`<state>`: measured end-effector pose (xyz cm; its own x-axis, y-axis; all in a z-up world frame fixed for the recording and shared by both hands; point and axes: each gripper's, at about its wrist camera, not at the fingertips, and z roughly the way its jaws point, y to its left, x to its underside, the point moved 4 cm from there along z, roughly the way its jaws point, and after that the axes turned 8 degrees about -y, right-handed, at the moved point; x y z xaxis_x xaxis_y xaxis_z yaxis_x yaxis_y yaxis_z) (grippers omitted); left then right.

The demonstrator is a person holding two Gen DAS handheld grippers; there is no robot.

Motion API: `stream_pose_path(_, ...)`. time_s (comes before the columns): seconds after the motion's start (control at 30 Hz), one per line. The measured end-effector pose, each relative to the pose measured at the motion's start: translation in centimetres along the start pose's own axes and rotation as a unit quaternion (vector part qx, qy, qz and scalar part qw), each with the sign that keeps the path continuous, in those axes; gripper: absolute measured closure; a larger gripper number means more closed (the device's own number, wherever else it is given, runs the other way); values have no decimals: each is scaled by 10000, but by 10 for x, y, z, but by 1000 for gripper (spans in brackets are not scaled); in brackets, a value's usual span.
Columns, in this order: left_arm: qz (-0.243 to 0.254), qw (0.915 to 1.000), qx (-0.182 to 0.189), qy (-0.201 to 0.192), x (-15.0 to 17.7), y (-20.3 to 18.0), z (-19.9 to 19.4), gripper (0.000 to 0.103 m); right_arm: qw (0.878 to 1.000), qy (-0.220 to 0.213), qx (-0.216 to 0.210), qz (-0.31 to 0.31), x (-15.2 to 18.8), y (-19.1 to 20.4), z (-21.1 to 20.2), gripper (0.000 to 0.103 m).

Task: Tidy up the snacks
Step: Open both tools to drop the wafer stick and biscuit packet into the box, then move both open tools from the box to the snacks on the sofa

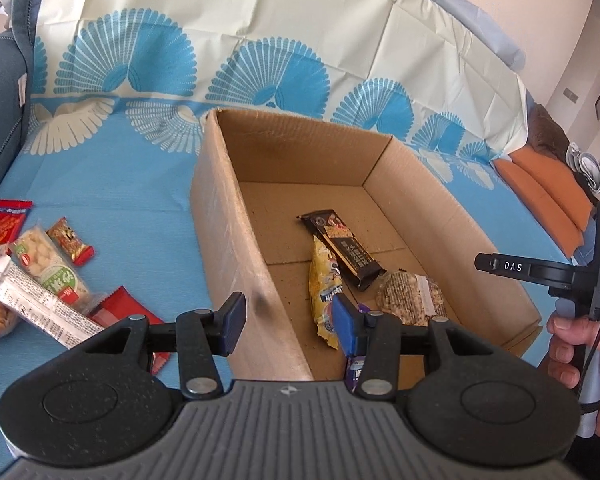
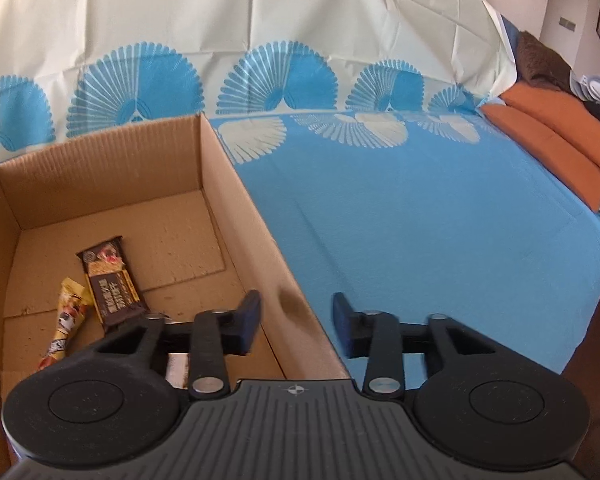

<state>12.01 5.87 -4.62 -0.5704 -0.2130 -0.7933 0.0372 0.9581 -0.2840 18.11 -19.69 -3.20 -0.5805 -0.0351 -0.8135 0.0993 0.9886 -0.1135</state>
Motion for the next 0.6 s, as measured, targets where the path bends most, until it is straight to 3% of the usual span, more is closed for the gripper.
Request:
stream_pose_path(0.03,6,10000,-4,-48,0,1,-3,52,10000,-64,13,-44,0,2,-3,47)
stream_pose_path(0.23,306,9981,-103,-527,-2,5,-31,52,9988,-412,-258,98,-4,15,-24,41)
stream_pose_path(0.47,571,9917,-236,-1131,-7,24,-71,53,9919,-964,-820,106,-9,52,-59,41)
stream_pose_path(0.6,787,9922,-291,-917,-16,46,-80,64,9841,-1187,-1311,168,-7,79,-80,48)
